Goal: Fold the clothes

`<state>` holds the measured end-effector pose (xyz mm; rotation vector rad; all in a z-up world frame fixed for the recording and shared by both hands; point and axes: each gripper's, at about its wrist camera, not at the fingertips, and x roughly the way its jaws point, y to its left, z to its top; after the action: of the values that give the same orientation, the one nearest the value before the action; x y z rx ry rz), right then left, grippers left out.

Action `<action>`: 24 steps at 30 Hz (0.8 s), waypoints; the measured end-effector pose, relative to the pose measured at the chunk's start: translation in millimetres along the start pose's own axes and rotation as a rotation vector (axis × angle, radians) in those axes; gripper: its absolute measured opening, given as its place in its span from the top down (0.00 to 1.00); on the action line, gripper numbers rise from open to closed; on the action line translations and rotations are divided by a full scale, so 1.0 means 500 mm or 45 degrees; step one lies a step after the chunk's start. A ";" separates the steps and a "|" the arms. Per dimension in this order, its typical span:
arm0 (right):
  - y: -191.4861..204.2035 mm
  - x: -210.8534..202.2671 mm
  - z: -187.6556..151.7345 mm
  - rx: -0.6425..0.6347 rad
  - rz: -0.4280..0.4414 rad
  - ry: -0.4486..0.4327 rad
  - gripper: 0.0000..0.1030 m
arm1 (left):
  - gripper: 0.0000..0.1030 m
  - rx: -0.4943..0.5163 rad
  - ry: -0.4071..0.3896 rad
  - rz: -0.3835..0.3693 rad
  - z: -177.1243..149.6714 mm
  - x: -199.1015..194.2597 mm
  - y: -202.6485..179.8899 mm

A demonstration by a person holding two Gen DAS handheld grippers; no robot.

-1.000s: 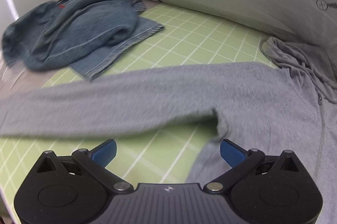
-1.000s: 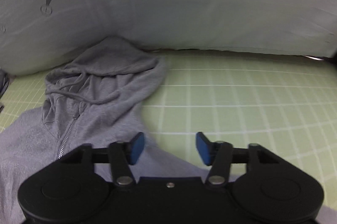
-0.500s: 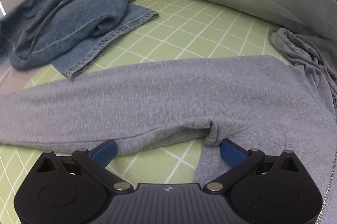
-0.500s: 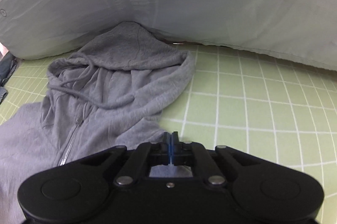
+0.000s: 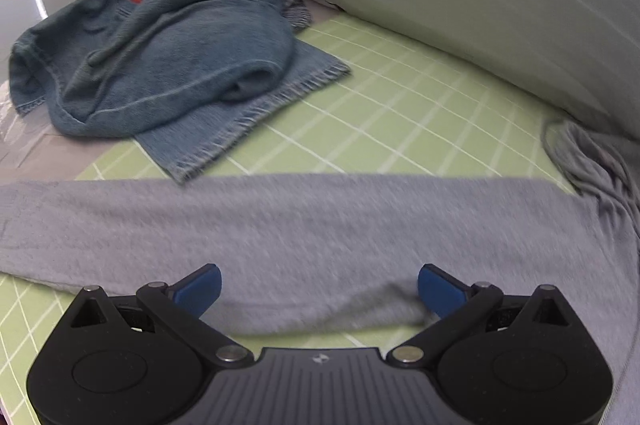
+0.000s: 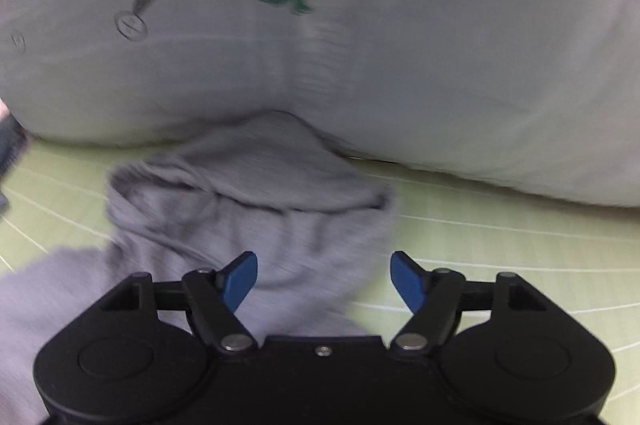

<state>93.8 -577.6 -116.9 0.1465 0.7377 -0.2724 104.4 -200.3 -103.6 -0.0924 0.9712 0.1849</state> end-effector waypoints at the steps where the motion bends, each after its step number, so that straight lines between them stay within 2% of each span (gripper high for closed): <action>1: 0.009 0.012 0.006 0.020 0.028 0.009 0.32 | 0.00 -0.001 0.008 0.016 0.002 0.008 0.004; 4: 0.039 0.053 0.018 0.058 0.098 0.036 0.41 | 0.00 -0.012 0.045 0.036 -0.003 0.030 0.015; 7: 0.060 0.093 0.030 0.095 0.155 0.070 0.49 | 0.00 -0.017 0.034 0.032 -0.012 0.036 0.020; 14: 0.093 0.152 0.046 0.132 0.205 0.129 0.52 | 0.00 -0.051 0.005 0.041 -0.015 0.043 0.021; 15: 0.097 0.158 0.047 0.117 0.202 0.133 0.58 | 0.00 -0.051 -0.004 0.049 -0.015 0.045 0.019; 18: 0.111 0.172 0.047 0.016 0.164 0.149 0.93 | 0.00 -0.054 -0.025 0.055 -0.016 0.045 0.016; 21: 0.104 0.150 0.039 -0.005 0.142 0.085 0.95 | 0.00 -0.047 -0.042 0.051 -0.020 0.044 0.016; 24: 0.085 0.084 0.034 0.018 0.140 -0.003 0.97 | 0.00 -0.034 -0.042 0.040 -0.019 0.045 0.017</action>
<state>147.0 -549.1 -131.8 0.1991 0.7233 -0.1731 107.6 -190.9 -127.5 -0.0982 0.9382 0.2277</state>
